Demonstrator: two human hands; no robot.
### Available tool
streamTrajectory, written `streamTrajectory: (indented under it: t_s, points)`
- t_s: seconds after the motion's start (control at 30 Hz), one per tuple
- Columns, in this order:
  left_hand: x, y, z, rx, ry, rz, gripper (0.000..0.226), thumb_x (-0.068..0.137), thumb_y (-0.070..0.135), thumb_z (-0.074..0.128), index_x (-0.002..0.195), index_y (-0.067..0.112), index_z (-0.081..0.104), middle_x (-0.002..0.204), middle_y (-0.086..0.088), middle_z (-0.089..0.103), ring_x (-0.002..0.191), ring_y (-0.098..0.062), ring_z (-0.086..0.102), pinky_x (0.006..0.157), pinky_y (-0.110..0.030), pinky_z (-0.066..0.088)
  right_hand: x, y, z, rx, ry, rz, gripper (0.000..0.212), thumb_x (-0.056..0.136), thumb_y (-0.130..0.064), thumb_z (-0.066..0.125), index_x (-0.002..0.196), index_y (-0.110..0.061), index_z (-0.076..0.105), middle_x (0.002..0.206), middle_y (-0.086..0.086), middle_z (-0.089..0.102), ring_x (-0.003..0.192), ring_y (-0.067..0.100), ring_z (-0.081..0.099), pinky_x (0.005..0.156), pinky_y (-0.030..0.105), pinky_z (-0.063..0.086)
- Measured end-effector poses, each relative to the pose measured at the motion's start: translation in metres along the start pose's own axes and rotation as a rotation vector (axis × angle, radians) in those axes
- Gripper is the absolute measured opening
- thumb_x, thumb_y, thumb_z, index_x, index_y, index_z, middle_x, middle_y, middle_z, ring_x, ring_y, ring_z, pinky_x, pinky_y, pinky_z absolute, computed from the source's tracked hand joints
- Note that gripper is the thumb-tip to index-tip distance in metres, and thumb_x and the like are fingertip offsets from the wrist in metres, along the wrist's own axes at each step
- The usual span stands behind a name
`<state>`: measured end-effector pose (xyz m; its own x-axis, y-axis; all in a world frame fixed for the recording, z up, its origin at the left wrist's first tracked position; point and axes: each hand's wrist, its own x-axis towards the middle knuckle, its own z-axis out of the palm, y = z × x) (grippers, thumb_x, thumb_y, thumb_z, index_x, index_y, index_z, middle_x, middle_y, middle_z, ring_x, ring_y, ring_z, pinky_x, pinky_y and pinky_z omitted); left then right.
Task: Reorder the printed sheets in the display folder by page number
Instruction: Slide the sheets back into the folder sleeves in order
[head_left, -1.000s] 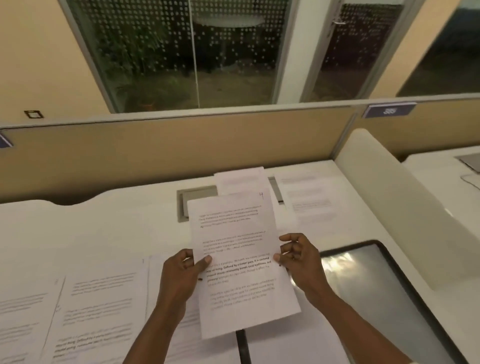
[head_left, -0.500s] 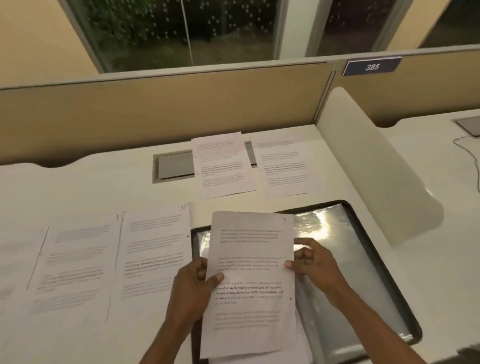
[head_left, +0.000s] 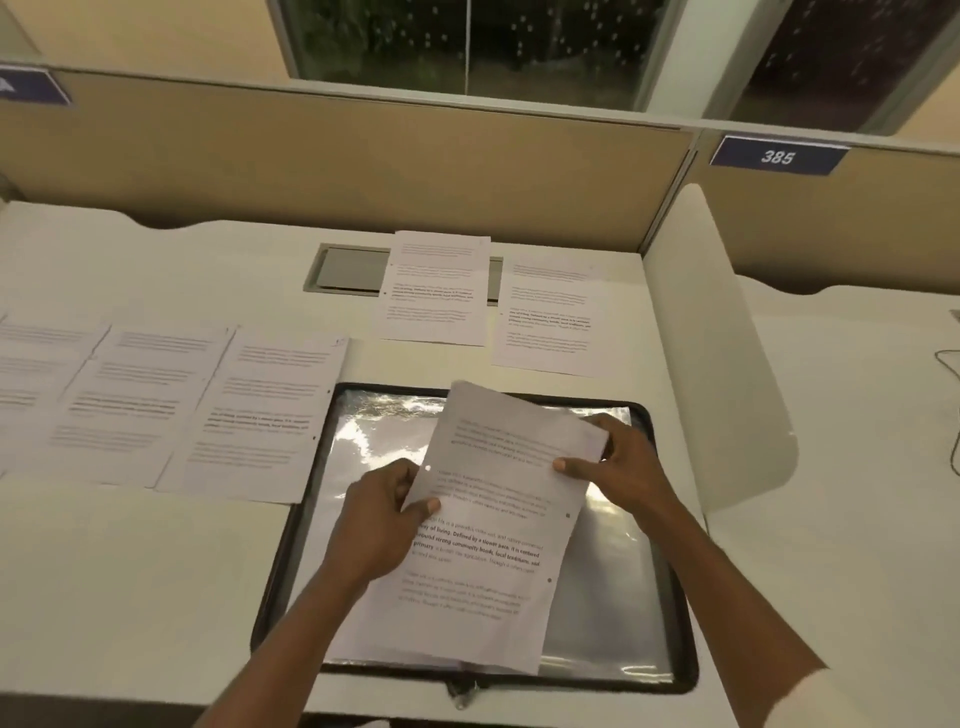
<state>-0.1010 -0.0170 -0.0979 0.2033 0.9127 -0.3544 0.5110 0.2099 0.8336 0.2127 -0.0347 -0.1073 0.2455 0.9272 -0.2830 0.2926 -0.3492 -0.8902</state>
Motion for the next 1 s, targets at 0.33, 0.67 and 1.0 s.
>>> streamTrajectory:
  t_s: [0.33, 0.67, 1.0]
  points:
    - [0.004, -0.001, 0.004, 0.118, -0.007, 0.032, 0.011, 0.094, 0.017, 0.077, 0.095, 0.024, 0.068, 0.091, 0.014, 0.08, 0.076, -0.003, 0.075, 0.066, -0.026, 0.062, 0.034, -0.048, -0.009, -0.627, -0.304, -0.166, 0.04, 0.07, -0.041, 0.097, 0.1, -0.027, 0.074, 0.095, -0.015, 0.075, 0.085, 0.004, 0.07, 0.067, 0.016, 0.048]
    - [0.023, -0.013, 0.007, 0.12, -0.038, 0.088, 0.013, 0.092, 0.031, 0.08, 0.089, 0.028, 0.068, 0.089, 0.015, 0.078, 0.077, -0.004, 0.073, 0.073, -0.035, 0.064, 0.064, -0.074, 0.011, -0.692, -0.379, -0.174, 0.022, 0.075, -0.033, 0.094, 0.076, -0.026, 0.073, 0.076, -0.009, 0.074, 0.069, 0.007, 0.066, 0.064, 0.024, 0.048]
    - [0.001, -0.021, 0.035, 0.708, 0.124, 0.134, 0.034, 0.101, 0.059, 0.058, 0.104, 0.025, 0.06, 0.093, 0.01, 0.07, 0.081, -0.012, 0.068, 0.072, -0.029, 0.054, 0.115, -0.113, -0.053, -0.904, -0.17, -0.245, 0.022, 0.084, -0.03, 0.088, 0.078, -0.02, 0.068, 0.078, -0.002, 0.068, 0.075, 0.019, 0.063, 0.063, 0.032, 0.044]
